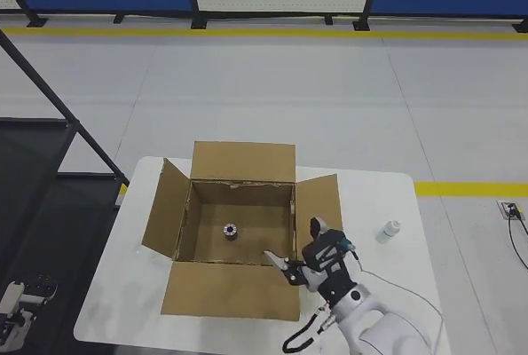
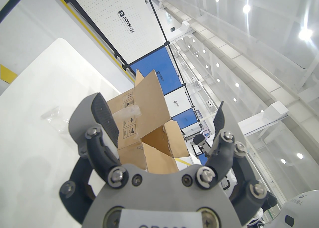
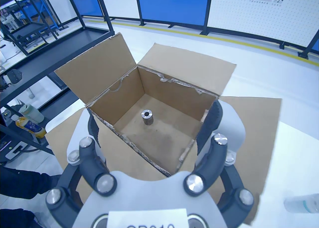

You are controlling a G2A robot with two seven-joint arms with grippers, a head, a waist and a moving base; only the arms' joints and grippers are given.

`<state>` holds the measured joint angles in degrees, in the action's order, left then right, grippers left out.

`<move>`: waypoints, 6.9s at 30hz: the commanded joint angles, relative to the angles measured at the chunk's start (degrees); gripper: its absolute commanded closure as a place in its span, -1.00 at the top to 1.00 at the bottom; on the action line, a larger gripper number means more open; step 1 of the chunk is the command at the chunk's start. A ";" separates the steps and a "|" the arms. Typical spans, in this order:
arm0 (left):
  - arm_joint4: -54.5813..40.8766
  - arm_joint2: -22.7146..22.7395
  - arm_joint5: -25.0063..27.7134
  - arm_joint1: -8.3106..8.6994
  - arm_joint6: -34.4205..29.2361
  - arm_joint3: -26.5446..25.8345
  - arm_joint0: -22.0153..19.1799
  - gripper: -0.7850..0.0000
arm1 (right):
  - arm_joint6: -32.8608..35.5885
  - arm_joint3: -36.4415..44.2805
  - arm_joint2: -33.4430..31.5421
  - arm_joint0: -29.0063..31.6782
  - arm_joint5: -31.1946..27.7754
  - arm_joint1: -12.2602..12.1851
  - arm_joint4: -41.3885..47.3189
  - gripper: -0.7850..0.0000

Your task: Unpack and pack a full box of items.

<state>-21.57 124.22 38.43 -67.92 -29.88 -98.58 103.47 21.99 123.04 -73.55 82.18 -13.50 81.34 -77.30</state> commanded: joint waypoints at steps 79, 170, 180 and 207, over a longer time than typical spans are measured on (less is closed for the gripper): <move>0.00 0.00 0.00 0.00 0.00 0.00 0.00 1.00 | -3.34 -36.28 0.35 -7.06 14.18 -1.84 -5.23 1.00; 0.00 0.00 0.00 0.00 0.00 0.00 0.00 1.00 | 17.05 -24.97 21.50 -26.39 23.29 2.60 -0.82 -1.00; 0.00 0.00 0.00 0.00 0.00 0.00 0.00 1.00 | 21.61 -49.04 29.84 -44.35 31.57 8.67 6.96 -1.00; 0.00 0.00 0.00 0.00 0.00 0.00 0.00 1.00 | 21.60 -53.12 26.61 -43.78 31.00 11.41 4.48 -0.01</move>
<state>-21.57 124.22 38.43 -67.92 -29.88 -98.58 103.47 43.56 66.58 -45.52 36.75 17.64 93.42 -71.29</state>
